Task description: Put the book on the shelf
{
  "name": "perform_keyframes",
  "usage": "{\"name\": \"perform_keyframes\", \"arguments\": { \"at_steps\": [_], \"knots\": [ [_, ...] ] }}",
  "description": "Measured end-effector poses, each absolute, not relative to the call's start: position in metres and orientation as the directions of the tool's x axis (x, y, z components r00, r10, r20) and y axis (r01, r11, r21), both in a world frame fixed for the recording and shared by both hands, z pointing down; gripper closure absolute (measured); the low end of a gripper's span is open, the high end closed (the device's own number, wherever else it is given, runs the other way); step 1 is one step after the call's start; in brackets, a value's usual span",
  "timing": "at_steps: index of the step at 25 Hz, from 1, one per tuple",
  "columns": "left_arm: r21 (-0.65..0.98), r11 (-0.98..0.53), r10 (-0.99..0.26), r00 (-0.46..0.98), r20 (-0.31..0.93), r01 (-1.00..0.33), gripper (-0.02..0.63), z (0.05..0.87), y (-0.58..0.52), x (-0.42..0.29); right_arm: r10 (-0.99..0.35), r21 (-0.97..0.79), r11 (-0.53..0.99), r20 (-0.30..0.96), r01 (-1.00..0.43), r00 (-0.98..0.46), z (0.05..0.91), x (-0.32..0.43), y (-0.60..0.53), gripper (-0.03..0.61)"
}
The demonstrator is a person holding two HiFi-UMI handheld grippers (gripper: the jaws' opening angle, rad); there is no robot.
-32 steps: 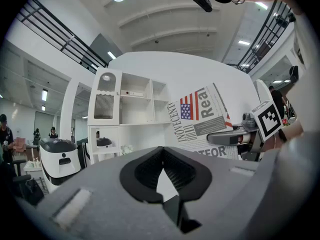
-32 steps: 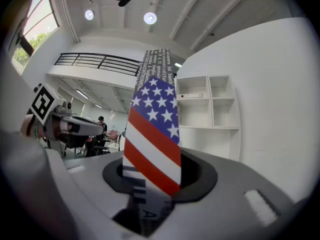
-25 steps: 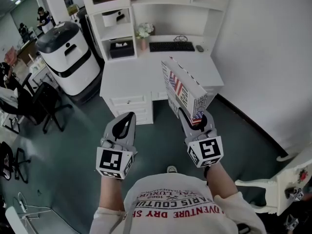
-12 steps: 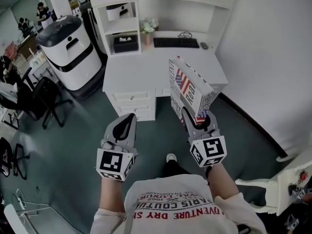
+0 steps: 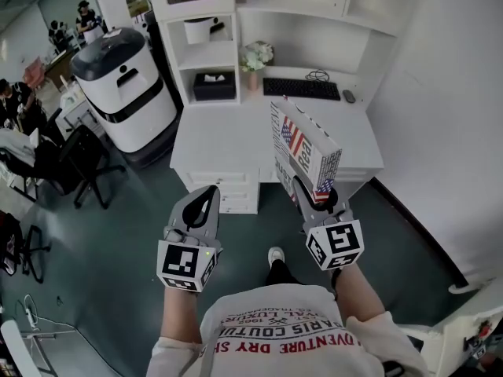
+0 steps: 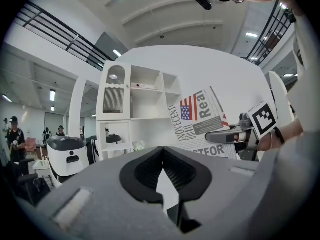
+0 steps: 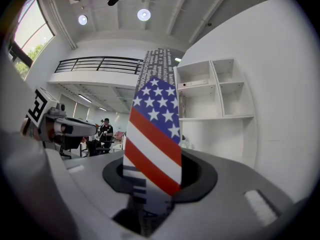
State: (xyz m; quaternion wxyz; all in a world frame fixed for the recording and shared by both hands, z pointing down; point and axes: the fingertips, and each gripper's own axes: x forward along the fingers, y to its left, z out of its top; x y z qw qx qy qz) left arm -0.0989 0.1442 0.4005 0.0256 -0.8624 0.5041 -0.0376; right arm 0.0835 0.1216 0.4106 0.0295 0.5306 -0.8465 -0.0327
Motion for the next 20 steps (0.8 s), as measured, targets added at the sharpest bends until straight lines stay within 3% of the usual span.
{"name": "perform_keyframes", "arguments": {
  "at_steps": [20],
  "knots": [
    [-0.127,-0.473,-0.879,0.477,-0.004,-0.872,0.609,0.364,-0.104,-0.012,-0.856,0.146,0.509,-0.019,-0.848,-0.516,0.372,0.142,-0.14,0.42]
  ]
}}
